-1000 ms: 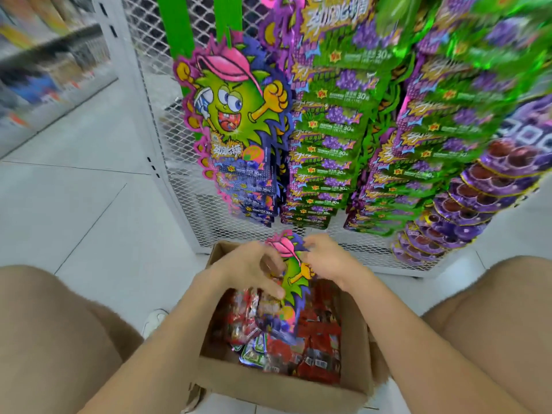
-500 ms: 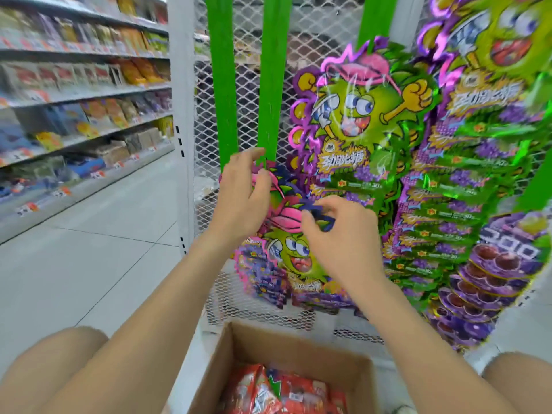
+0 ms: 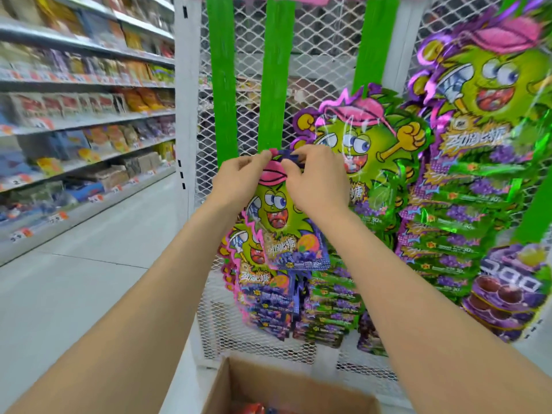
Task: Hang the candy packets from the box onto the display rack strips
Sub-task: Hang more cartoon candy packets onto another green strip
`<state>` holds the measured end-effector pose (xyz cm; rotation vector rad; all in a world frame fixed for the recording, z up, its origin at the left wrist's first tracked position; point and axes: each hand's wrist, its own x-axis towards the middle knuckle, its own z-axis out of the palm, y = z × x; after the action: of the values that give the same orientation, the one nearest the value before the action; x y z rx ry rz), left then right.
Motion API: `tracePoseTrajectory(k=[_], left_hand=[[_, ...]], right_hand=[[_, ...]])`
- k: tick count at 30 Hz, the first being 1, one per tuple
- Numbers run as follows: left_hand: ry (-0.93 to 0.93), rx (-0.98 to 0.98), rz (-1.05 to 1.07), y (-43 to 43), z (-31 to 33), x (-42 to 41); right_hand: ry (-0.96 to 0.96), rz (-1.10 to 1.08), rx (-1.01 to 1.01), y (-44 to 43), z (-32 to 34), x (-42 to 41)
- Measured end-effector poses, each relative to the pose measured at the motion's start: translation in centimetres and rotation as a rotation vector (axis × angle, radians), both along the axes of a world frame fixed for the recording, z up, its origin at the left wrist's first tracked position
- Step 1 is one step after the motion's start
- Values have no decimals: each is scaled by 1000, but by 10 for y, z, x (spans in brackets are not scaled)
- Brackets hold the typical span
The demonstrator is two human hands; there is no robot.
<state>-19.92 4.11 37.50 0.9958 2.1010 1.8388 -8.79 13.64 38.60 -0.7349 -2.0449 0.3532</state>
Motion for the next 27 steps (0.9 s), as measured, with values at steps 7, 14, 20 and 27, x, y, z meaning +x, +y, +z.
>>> tracePoseTrajectory(k=[7, 14, 20, 27], left_hand=[[-21, 56, -86, -5, -4, 7], [-4, 65, -128, -14, -16, 14], [100, 68, -108, -19, -18, 17], [-71, 65, -178, -21, -4, 17]], right_hand=[[90, 16, -70, 0, -2, -2], [-41, 22, -39, 4, -28, 7], [-31, 67, 47, 1, -25, 12], [90, 62, 142, -6, -8, 13]])
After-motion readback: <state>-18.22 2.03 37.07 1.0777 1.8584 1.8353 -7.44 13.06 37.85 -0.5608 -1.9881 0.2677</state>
